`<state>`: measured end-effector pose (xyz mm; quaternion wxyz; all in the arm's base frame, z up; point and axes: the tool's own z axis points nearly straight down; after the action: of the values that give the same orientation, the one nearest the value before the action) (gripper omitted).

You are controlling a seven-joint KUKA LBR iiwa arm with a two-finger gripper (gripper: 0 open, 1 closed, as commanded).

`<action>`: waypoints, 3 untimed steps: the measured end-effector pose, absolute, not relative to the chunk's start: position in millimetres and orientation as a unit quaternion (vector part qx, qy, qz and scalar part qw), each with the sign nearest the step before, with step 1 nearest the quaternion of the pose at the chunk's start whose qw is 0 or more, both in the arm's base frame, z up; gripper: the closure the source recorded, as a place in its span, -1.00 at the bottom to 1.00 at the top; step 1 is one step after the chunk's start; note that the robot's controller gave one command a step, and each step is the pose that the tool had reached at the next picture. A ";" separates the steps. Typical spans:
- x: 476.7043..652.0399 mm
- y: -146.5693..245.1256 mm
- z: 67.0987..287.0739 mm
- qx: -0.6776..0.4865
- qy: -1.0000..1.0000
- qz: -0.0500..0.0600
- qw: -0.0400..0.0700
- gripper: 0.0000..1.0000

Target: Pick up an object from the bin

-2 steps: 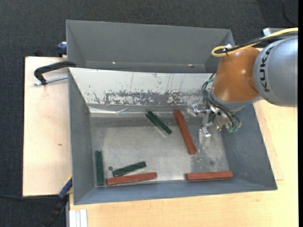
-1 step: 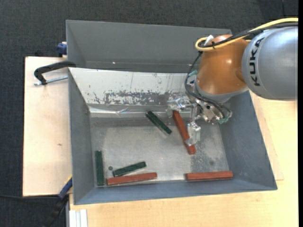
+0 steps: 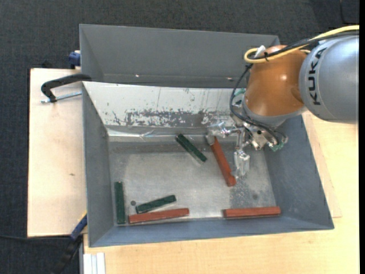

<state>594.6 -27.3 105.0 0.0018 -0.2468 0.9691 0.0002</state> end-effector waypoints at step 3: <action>595.0 30.9 73.7 -0.153 0.988 0.001 0.001 -1.00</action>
Offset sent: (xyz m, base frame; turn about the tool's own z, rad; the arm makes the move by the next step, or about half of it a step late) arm 0.0000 0.0000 0.0000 0.0000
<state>595.0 30.9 73.7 0.0010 -0.1535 0.9882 0.0006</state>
